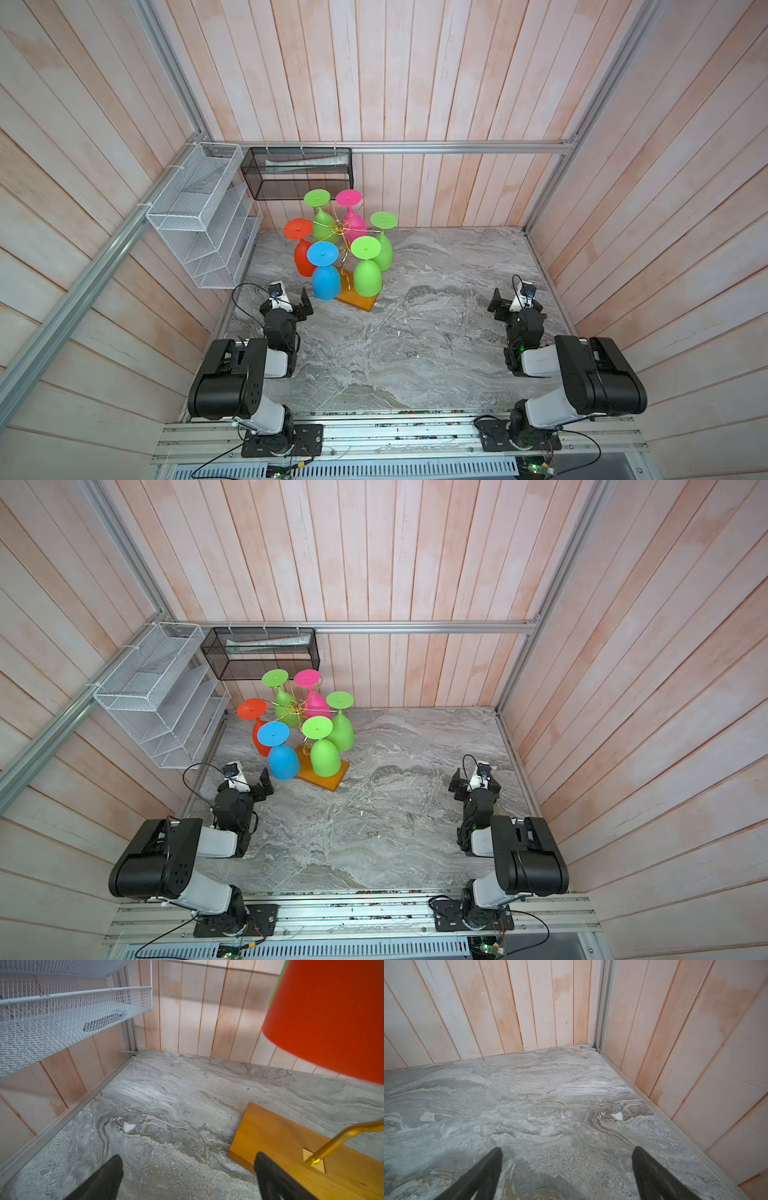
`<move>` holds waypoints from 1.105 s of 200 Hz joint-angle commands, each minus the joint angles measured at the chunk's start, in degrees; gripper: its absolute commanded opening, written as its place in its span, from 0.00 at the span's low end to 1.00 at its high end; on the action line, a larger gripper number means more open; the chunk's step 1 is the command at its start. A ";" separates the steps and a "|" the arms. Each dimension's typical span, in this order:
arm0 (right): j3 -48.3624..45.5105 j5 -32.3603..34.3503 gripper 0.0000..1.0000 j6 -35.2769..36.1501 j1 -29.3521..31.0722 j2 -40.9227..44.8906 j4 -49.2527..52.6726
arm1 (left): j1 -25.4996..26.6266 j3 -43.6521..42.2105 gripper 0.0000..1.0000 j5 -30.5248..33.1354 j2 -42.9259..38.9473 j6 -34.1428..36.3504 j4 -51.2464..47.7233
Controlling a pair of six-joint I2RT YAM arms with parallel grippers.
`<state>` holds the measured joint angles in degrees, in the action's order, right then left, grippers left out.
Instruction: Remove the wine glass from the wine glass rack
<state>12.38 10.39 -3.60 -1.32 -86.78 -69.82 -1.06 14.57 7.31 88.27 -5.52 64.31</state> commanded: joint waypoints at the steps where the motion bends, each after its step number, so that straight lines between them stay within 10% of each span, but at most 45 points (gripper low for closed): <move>1: 0.89 -0.15 0.98 -0.01 0.10 -0.05 -0.01 | 0.18 0.75 1.00 -0.06 -0.29 0.75 0.99; 221: 0.98 1.12 0.98 0.17 0.71 -0.18 -0.03 | 3.21 1.47 1.00 4.48 -3.06 3.87 -2.14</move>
<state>12.38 10.46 -3.57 -1.17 -86.78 -69.82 0.14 15.03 9.23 88.01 -4.21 63.70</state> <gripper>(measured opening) 0.980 0.999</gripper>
